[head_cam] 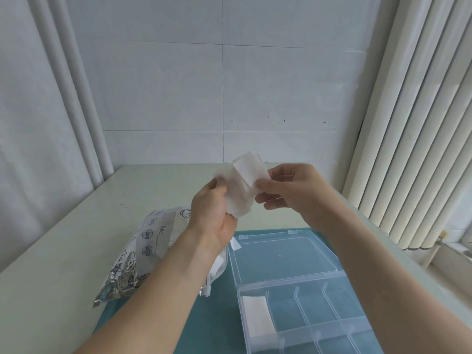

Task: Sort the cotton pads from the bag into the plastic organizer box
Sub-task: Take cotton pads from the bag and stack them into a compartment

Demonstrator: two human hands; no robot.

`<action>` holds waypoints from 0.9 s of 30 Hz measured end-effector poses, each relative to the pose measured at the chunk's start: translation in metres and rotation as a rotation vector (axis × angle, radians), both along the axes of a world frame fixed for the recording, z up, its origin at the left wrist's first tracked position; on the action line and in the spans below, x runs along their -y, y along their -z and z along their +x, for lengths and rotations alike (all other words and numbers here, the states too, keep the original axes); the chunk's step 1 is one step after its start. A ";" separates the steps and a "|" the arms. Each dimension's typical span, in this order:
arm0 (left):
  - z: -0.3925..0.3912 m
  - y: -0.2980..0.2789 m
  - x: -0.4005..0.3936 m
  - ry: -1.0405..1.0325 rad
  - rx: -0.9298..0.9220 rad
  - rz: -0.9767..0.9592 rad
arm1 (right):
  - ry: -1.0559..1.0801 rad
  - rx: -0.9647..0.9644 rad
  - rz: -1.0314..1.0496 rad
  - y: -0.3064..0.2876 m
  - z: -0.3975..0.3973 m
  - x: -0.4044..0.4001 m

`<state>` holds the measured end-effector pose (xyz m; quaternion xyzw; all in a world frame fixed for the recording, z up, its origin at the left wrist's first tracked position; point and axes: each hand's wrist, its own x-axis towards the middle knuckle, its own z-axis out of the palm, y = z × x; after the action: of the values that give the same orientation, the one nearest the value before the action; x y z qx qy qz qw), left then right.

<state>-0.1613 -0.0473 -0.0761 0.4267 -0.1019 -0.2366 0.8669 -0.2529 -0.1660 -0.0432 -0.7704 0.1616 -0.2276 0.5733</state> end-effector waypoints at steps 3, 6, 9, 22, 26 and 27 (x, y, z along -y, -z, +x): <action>-0.002 0.001 0.002 -0.027 0.076 0.058 | 0.037 0.019 -0.028 0.001 0.002 -0.004; -0.002 0.003 0.002 -0.076 0.089 0.110 | 0.058 0.036 -0.077 0.000 0.002 -0.006; -0.006 0.003 0.003 -0.106 0.067 0.114 | 0.051 0.042 -0.090 0.002 0.004 -0.007; -0.009 0.005 0.002 -0.183 0.492 0.328 | 0.239 0.089 -0.064 0.015 0.005 -0.011; -0.013 0.006 0.004 -0.152 0.501 0.339 | 0.216 0.085 0.070 0.024 -0.010 -0.003; -0.014 0.007 0.005 -0.136 0.479 0.344 | 0.183 0.093 0.121 0.023 -0.015 0.000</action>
<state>-0.1756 -0.0527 -0.0830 0.6170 -0.2330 -0.0842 0.7470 -0.2675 -0.1657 -0.0666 -0.7047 0.2180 -0.3046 0.6025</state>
